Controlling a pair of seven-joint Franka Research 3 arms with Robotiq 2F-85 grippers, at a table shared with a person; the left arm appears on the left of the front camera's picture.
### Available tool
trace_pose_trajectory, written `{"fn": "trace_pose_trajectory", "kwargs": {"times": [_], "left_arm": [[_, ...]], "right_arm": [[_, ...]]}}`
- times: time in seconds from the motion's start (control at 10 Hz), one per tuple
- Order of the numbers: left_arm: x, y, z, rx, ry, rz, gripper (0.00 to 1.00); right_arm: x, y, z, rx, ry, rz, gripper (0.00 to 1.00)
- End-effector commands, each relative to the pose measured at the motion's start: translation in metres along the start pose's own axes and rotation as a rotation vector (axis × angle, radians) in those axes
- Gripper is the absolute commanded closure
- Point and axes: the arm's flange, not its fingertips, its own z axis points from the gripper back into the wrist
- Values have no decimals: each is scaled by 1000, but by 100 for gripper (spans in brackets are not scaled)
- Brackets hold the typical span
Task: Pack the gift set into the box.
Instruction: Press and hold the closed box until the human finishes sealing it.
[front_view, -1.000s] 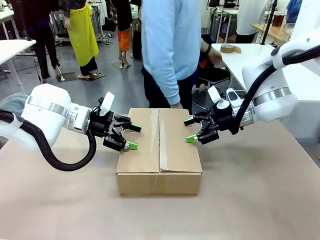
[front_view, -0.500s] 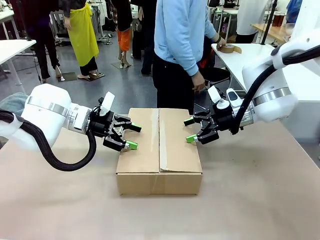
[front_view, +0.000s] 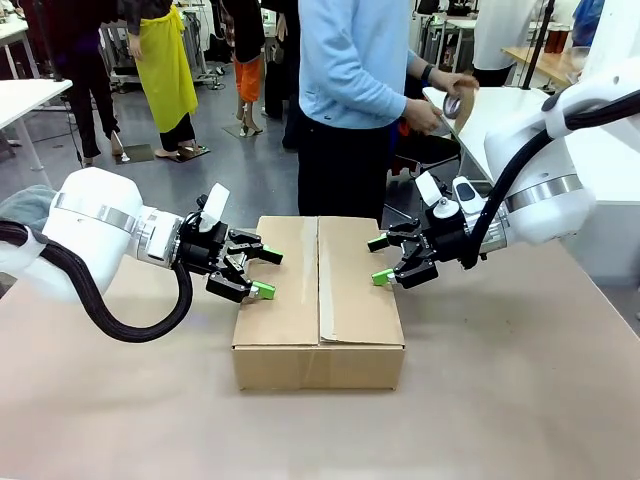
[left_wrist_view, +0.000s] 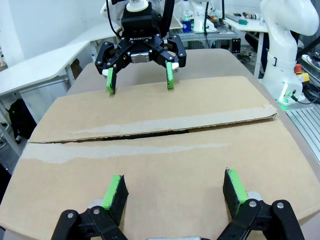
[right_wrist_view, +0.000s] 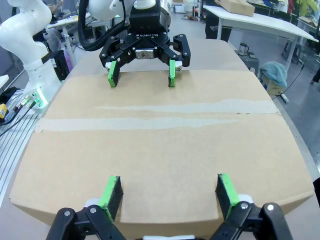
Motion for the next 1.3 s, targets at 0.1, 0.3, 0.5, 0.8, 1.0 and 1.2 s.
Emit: {"fn": "trace_pose_trajectory", "kwargs": {"times": [0.1,0.3,0.5,0.8,1.0,1.2], "left_arm": [[-2,-2,-1,-4,-1,-6,0],[-2,-2,-1,-4,-1,-6,0],[-2,-2,-1,-4,-1,-6,0],[-2,-2,-1,-4,-1,-6,0],[-2,-2,-1,-4,-1,-6,0],[-2,-2,-1,-4,-1,-6,0]], "right_arm": [[-1,0,0,-11,10,-2,0],[-1,0,0,-11,10,-2,0],[-1,0,0,-11,10,-2,0],[-1,0,0,-11,10,-2,0],[-1,0,0,-11,10,-2,0],[-1,0,0,-11,10,-2,0]]}}
